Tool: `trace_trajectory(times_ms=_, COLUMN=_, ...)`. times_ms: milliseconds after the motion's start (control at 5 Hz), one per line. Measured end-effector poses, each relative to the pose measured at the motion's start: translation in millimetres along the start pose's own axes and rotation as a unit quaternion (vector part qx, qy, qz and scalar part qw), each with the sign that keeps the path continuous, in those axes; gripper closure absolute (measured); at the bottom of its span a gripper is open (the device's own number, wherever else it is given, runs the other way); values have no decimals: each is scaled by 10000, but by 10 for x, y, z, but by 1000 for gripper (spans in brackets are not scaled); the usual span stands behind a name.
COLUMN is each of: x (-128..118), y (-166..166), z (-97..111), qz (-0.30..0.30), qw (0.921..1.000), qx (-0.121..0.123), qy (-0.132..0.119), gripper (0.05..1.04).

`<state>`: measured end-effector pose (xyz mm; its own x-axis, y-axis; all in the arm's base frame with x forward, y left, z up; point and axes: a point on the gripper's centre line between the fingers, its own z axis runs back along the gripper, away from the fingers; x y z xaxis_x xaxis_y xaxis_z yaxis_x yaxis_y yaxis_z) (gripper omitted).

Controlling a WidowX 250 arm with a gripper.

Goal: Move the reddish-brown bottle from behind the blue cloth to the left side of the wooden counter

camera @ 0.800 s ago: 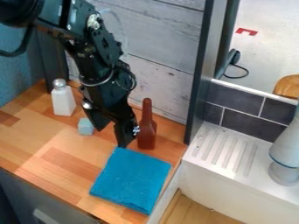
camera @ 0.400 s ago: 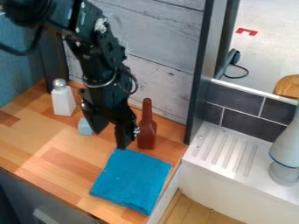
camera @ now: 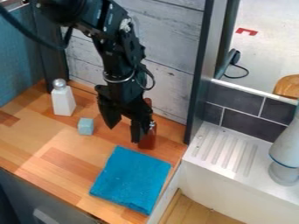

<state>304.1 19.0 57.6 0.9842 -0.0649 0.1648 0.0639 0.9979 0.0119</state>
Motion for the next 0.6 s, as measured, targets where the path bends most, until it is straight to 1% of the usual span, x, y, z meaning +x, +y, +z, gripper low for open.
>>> trace_trajectory(times_ms=200, x=108, y=-12, z=-64, qz=142, qw=9998, qx=-94, qy=-29, gripper=82)
trace_trajectory(times_ms=400, x=260, y=-34, z=-108, qz=275, qw=9993, qx=-222, qy=-116, gripper=83)
trace_trajectory(times_ms=600, x=418, y=-18, z=-129, qz=448, qw=9987, qx=-224, qy=-96, gripper=82)
